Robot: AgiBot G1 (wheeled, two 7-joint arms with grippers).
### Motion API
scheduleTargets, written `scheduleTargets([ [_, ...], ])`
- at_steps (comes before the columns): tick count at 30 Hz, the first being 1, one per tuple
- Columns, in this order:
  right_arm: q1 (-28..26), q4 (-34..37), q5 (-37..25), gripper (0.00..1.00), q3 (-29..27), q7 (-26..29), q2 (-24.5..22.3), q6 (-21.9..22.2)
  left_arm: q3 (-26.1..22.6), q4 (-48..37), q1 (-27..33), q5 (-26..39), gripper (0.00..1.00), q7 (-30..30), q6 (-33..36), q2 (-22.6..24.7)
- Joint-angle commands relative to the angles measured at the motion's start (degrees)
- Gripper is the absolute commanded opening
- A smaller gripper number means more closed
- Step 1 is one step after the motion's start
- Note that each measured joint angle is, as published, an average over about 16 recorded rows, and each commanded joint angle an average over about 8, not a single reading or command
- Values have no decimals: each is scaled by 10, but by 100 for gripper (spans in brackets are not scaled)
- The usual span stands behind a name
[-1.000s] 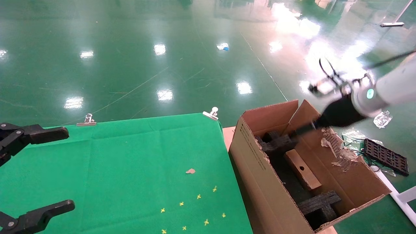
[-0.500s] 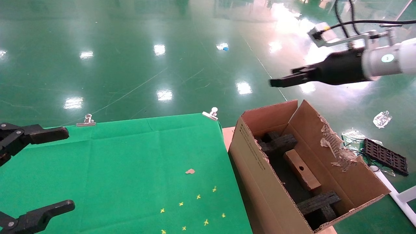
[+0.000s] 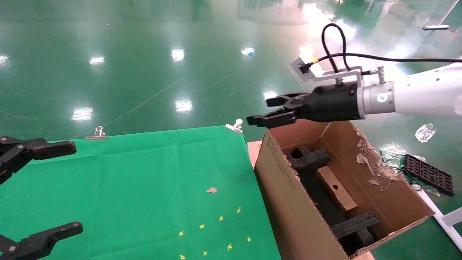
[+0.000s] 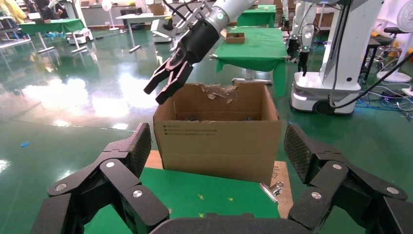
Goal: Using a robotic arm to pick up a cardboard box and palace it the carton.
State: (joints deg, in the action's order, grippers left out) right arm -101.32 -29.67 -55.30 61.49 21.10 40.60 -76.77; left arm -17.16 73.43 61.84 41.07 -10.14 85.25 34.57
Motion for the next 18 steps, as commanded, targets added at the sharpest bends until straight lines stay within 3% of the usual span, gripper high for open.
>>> scheduleTargets([
  [1, 19, -22, 7, 100, -22, -5, -3, -4, 0, 0, 0, 0, 100, 0, 0, 0],
  [18, 181, -200, 61, 100, -207, -47, -25, -41, -1, 0, 0, 0, 100, 0, 0, 0],
])
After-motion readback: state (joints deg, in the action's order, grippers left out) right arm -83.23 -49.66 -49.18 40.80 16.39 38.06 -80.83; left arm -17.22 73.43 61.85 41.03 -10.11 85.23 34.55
